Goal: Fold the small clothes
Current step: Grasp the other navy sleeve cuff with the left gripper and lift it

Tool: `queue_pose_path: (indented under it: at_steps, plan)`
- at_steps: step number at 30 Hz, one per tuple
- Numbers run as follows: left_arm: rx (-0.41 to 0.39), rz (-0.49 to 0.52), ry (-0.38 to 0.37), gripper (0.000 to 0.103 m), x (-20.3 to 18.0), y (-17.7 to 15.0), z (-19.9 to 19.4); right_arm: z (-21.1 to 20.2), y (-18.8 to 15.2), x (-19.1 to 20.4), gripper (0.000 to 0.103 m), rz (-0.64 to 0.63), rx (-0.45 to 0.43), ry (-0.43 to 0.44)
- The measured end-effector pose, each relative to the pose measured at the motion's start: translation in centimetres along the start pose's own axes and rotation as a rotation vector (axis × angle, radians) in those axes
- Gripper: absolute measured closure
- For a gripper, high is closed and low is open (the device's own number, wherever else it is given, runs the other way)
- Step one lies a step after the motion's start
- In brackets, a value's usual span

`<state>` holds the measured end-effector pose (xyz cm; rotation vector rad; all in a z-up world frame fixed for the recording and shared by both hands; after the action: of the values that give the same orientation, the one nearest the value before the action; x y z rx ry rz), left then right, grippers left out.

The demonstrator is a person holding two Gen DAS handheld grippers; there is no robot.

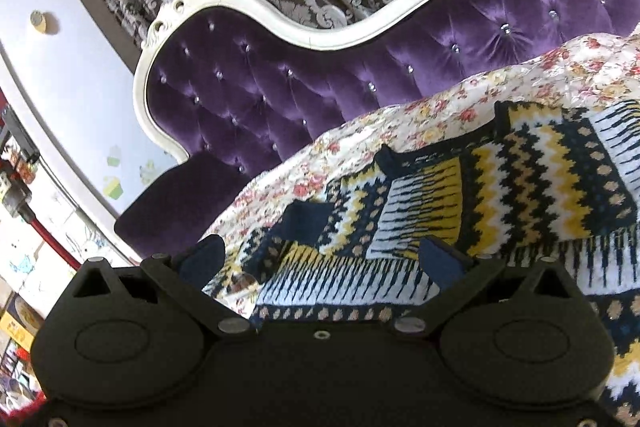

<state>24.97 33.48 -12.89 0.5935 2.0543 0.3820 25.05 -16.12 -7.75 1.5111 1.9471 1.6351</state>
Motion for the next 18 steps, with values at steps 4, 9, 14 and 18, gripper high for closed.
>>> queue_pose_path:
  at_steps: [4,9,14,18]
  plan:
    - [0.004,-0.004,-0.01,0.003,-0.1,0.2,0.5,0.4,-0.4,0.2,0.0,-0.002,0.019,0.011]
    - [-0.016,-0.023,0.0,0.046,0.2,0.1,0.7,0.6,-0.6,0.5,0.0,-0.012,0.033,0.022]
    - [-0.106,0.019,0.019,0.098,-1.0,1.9,-1.0,0.5,-0.6,0.3,0.0,-0.006,0.039,0.003]
    - [-0.177,0.089,0.032,0.098,-3.2,4.0,-3.1,0.3,-0.6,-0.2,0.0,0.003,0.04,-0.036]
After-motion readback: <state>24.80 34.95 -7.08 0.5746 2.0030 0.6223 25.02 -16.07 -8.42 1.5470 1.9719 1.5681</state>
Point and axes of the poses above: each gripper's, at about its wrist camera, not at the fingertips, and z roughly the way its jaws point, x to its left, y to its top, the point moved 4 cm from there along z, roughly the way its jaws point, and after that the axes turned 13 degrees about -z, right-handed, at the moved point
